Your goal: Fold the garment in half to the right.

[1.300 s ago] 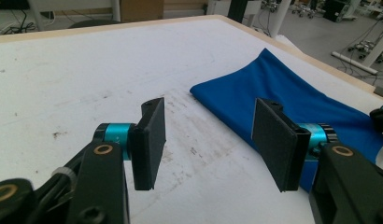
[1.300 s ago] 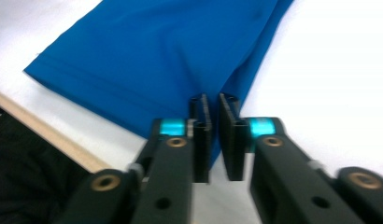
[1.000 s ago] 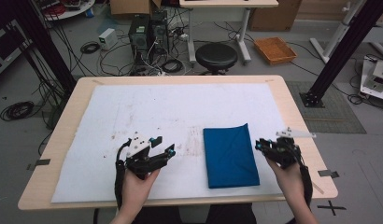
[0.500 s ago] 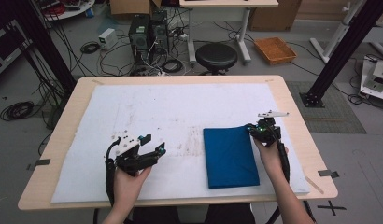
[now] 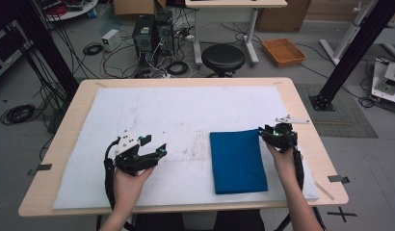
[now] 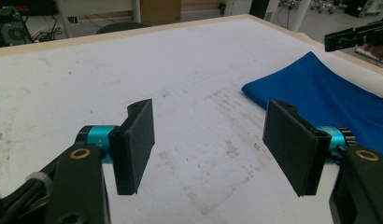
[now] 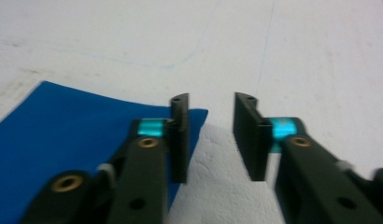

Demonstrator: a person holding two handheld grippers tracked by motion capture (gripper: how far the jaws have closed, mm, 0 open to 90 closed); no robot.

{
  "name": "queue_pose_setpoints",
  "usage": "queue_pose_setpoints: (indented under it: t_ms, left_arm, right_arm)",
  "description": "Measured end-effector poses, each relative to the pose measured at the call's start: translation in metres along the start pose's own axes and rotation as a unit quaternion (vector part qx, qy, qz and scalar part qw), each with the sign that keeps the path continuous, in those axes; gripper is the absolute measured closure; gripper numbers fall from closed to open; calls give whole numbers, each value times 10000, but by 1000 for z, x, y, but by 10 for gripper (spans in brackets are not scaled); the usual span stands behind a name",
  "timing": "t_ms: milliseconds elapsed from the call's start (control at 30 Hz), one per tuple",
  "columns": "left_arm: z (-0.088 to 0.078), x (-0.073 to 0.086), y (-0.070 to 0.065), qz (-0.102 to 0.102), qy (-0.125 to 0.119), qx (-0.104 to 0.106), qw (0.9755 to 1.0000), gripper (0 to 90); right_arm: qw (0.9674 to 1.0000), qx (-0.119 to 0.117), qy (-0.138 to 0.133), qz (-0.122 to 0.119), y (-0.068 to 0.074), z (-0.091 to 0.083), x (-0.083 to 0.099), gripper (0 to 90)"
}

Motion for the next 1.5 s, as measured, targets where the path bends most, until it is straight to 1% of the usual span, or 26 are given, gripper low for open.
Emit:
queue_pose_setpoints:
  t_ms: [33, 100, 133, 167, 233, 267, 300, 367, 400, 467, 533, 633, 667, 767, 867, 1033, 1333, 1367, 1500]
  left_arm:
    - [0, -2, 2, 37, -3, -17, 10000, 341]
    - [0, -8, 5, 164, -10, -112, 9998, 341]
    - [0, -11, 7, 242, -21, -161, 9996, 340]
    - [1, -14, 9, 317, -33, -196, 9993, 340]
    - [3, -19, 13, 467, -47, -286, 9985, 340]
    - [5, -21, 15, 532, -22, -297, 9981, 341]
    - [7, -22, 16, 577, 2, -259, 9980, 340]
    - [11, -21, 20, 595, 54, -276, 9978, 340]
    - [12, -20, 21, 599, 68, -246, 9979, 340]
    - [13, -17, 25, 550, 68, -222, 9982, 326]
    - [13, -15, 28, 473, 37, -189, 9987, 316]
    - [10, -12, 30, 439, -16, -126, 9990, 311]
    - [9, -11, 31, 419, -48, -130, 9990, 288]
    - [7, -8, 33, 328, -84, -68, 9994, 281]
    - [5, -7, 35, 282, -97, -79, 9995, 274]
    - [4, -7, 34, 306, -88, -72, 9995, 274]
    - [4, -6, 34, 288, -51, -103, 9995, 274]
    - [4, -6, 33, 315, -43, -87, 9995, 274]
    - [4, -6, 32, 323, -28, -81, 9994, 274]
  right_arm:
    - [9999, -39, -87, -54, 1, -4, -1, 553]
    - [9996, -105, -240, -46, 3, -14, -2, 497]
    - [9993, -182, -316, -68, 4, -18, -3, 480]
    - [9993, -182, -316, -68, 4, -18, -3, 480]
    - [9985, -250, -463, -145, 7, -26, -3, 456]
    - [9981, -290, -514, -162, 9, -30, -2, 440]
    - [9977, -344, -532, -256, 12, -34, -2, 403]
    - [9973, -381, -561, -293, 13, -37, -1, 394]
    - [9966, -407, -592, -408, 14, -42, 0, 388]
    - [9962, -460, -583, -449, 15, -45, 1, 362]
    - [9960, -530, -570, -432, 13, -47, 1, 337]
    - [9958, -590, -583, -397, 12, -50, 2, 332]
    - [9956, -625, -593, -375, 9, -52, 1, 312]
    - [9955, -655, -598, -324, 8, -55, 1, 307]
    - [9950, -691, -638, -339, 7, -57, -1, 304]
    - [9947, -755, -617, -333, 8, -57, -1, 299]
    - [9948, -741, -585, -370, 9, -54, -2, 299]
    - [9950, -738, -575, -356, 8, -54, -1, 299]
    - [9951, -742, -555, -354, 8, -53, -1, 299]
Point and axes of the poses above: each handheld gripper's, and its own axes: z roughly forward along the jaws, x roughly out of its underside, y roughly to its left, the point moved 6 cm from there along z, roughly forward along the jaws, and after that the axes turned 14 degrees about y, right-handed, at the moved point
